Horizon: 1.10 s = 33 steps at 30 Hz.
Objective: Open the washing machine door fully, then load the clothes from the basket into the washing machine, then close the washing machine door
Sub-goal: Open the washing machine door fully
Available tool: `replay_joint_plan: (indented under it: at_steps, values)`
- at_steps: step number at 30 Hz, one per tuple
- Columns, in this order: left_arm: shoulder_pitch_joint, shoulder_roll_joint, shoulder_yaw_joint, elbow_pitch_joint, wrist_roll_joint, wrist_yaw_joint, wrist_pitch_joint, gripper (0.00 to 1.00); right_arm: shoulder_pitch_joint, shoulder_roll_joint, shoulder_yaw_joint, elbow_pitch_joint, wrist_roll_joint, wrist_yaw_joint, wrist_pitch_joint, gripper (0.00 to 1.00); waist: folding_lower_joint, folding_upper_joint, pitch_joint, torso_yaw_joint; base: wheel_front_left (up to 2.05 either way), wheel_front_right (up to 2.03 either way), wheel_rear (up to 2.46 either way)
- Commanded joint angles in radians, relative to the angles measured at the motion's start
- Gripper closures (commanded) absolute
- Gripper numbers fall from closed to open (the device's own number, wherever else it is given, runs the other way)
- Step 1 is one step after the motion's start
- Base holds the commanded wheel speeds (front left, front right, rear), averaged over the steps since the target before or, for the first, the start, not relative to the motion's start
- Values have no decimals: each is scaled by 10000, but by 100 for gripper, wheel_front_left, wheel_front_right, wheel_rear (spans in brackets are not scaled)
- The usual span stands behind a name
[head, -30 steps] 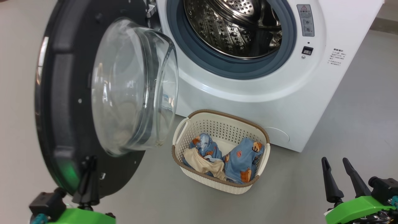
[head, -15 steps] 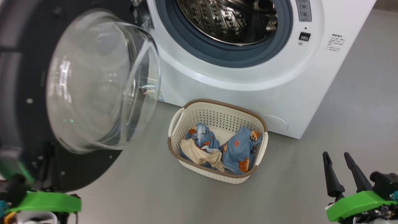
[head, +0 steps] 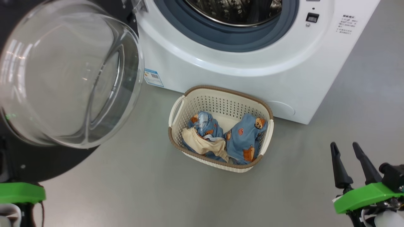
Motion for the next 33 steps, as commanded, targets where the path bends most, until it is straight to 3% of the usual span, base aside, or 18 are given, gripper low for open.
replay_joint_plan:
  at_steps: [1,33]
  values:
    - [-450,673,648,22,172,104,-63,100,-360,-215,214,-272,-89,58,-120,0,0,0,219,4,0,0,0]
    - [-2922,2472,3172,2647,624,-249,-63,100,-1395,-631,269,-653,-309,58,-120,0,0,0,2203,-537,0,0,0]
